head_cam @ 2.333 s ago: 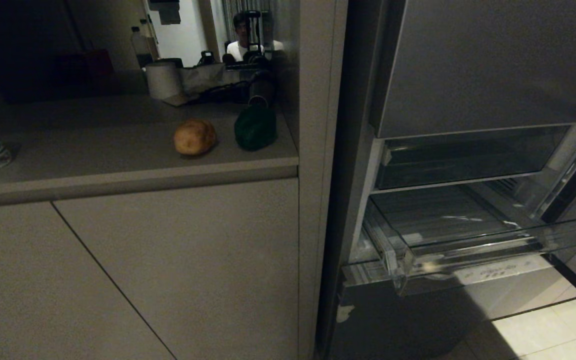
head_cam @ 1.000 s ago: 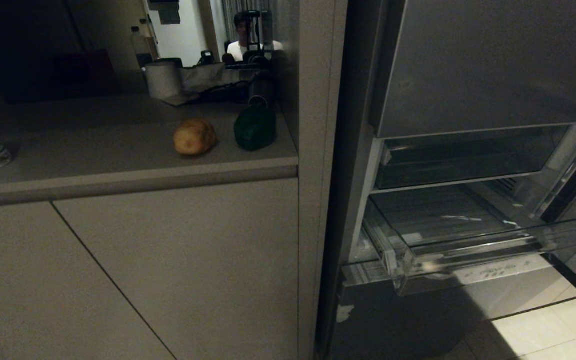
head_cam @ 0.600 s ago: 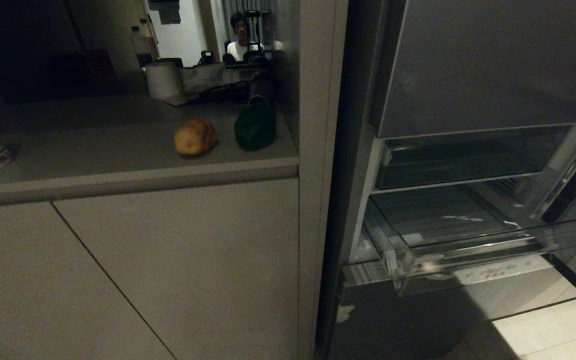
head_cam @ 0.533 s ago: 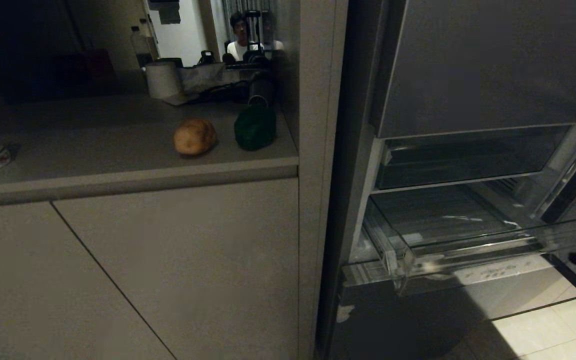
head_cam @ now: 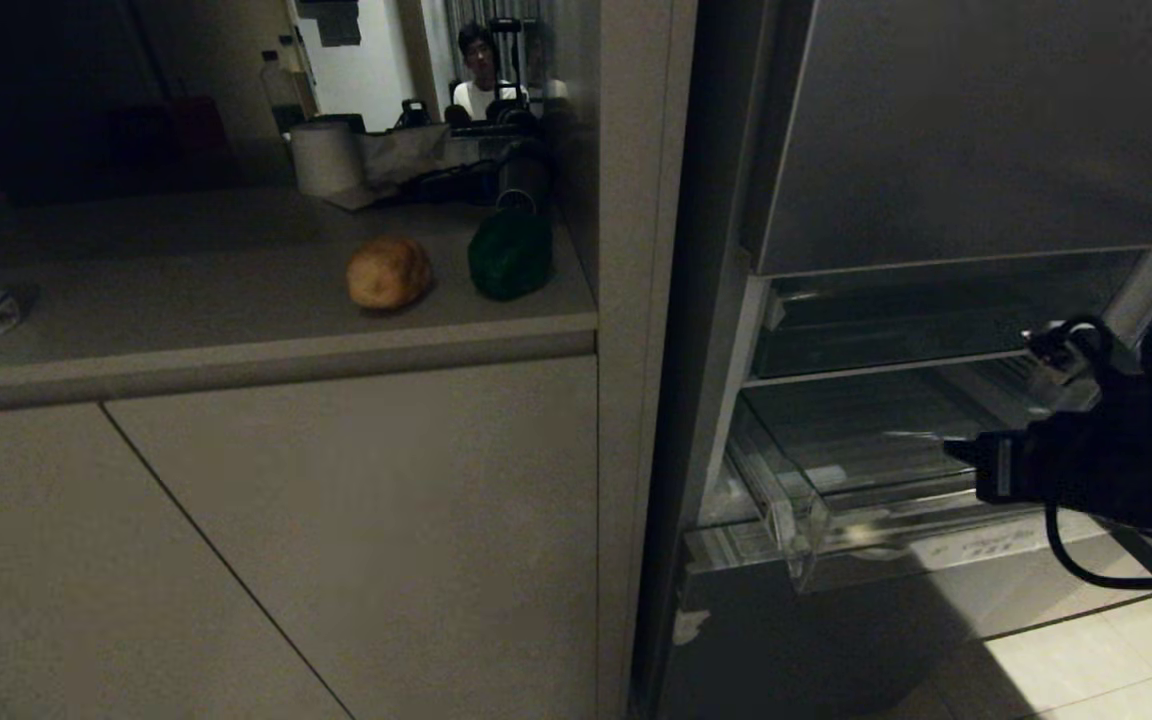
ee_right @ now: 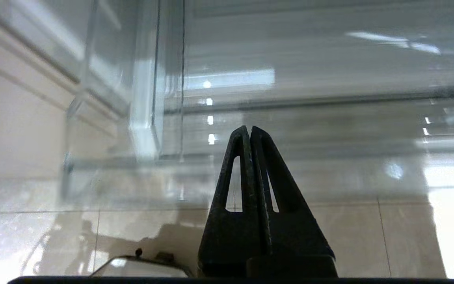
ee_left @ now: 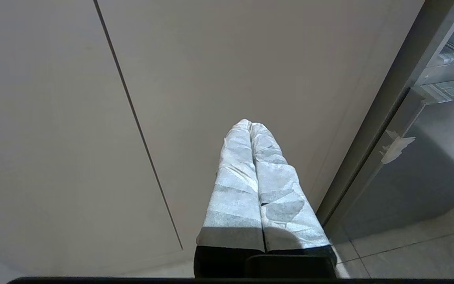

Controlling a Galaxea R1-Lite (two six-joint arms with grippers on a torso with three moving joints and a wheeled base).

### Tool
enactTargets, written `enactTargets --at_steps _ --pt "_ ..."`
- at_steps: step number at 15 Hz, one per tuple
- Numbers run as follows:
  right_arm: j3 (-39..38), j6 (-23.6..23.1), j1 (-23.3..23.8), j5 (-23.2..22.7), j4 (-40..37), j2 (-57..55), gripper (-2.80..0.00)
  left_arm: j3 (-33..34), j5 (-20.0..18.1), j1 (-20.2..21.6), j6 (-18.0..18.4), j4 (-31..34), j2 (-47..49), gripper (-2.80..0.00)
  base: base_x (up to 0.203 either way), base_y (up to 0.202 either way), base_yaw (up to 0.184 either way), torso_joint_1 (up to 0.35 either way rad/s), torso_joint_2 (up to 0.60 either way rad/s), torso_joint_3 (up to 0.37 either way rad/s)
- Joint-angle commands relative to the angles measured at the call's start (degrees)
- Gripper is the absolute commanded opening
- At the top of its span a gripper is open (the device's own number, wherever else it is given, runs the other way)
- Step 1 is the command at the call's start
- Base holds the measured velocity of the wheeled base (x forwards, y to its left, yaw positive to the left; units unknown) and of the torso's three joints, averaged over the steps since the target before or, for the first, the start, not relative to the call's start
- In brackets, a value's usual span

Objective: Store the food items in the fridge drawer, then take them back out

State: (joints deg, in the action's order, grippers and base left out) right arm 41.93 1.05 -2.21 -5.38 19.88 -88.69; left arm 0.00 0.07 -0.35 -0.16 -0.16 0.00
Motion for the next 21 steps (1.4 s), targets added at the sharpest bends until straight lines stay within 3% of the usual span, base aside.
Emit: enactTargets --at_steps 1,10,21 --pt "2.52 0.01 -0.16 -0.25 0.44 -6.77 -2.80 0.00 0.01 -0.01 -0.02 -0.02 0.09 -2.80 0.000 0.000 0.000 0.000 0.00 0.000" --pt "7.12 -1.22 -0.25 0.26 -0.58 -13.17 -2.80 0.00 0.01 -0.01 -0.02 -0.02 0.09 -2.80 0.000 0.000 0.000 0.000 0.00 0.000" --pt "5.52 -1.30 -0.17 3.91 -20.92 2.21 -2.80 0.00 0.01 -0.01 -0.02 -0.02 0.09 -2.80 0.000 0.000 0.000 0.000 0.00 0.000"
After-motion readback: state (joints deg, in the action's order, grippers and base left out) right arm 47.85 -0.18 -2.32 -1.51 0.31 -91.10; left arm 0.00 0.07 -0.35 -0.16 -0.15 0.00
